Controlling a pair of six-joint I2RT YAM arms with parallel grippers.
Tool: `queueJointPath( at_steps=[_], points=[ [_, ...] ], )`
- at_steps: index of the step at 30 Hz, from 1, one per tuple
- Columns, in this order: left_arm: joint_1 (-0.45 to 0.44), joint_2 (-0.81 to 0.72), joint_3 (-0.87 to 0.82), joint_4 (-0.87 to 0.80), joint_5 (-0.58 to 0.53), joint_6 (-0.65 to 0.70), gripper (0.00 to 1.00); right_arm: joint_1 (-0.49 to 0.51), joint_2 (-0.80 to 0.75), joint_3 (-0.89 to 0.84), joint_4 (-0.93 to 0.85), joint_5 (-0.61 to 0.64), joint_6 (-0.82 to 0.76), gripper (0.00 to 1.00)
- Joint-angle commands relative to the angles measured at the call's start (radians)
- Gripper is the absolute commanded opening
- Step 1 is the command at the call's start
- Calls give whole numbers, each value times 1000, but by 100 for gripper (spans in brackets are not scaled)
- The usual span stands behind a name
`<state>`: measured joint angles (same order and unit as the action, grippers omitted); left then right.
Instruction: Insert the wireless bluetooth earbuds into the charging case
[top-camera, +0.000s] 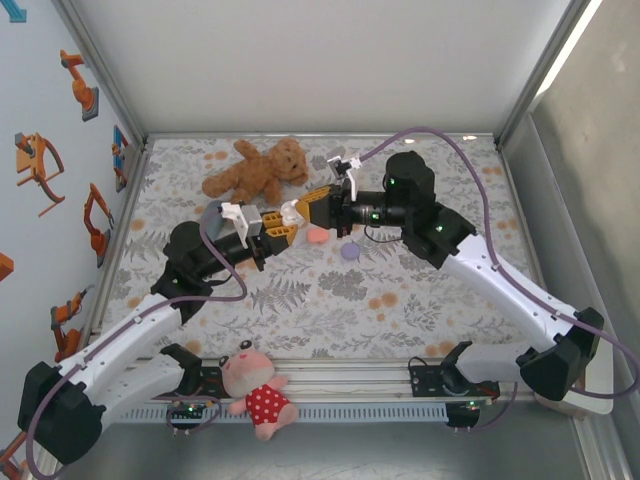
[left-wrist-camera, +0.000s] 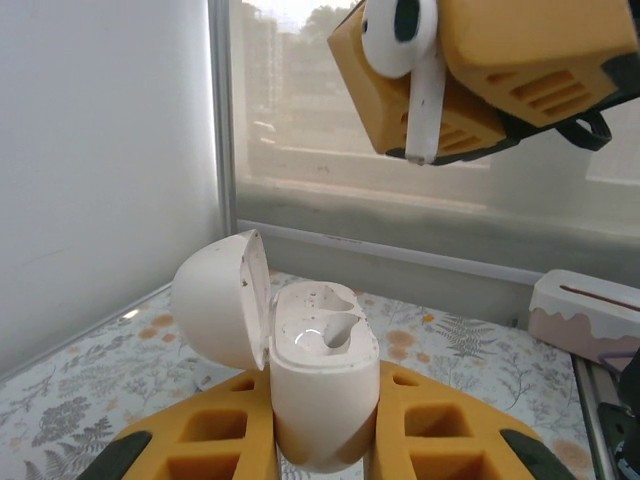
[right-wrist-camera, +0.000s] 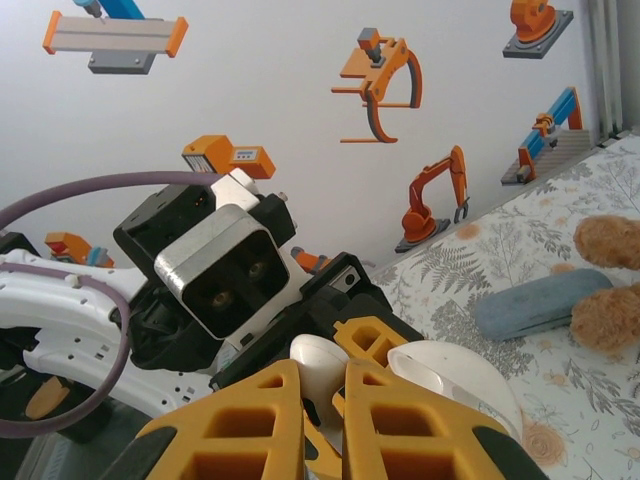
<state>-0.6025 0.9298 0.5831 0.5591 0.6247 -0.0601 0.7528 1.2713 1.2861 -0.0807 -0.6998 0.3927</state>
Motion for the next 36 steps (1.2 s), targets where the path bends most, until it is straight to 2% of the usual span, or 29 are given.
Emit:
queueJointPath(
  at_steps=[1,17,36],
  points=[
    [-6,3,35,73,58,-20,0,12,2,31,13,-9,-51,13],
    [-6,-2,40,72,76,-29,0,50,43,79,-96,50,-134,13],
    [-6,-8,53,28,75,-12,0,53,42,69,-126,88,-160,13]
  ],
)
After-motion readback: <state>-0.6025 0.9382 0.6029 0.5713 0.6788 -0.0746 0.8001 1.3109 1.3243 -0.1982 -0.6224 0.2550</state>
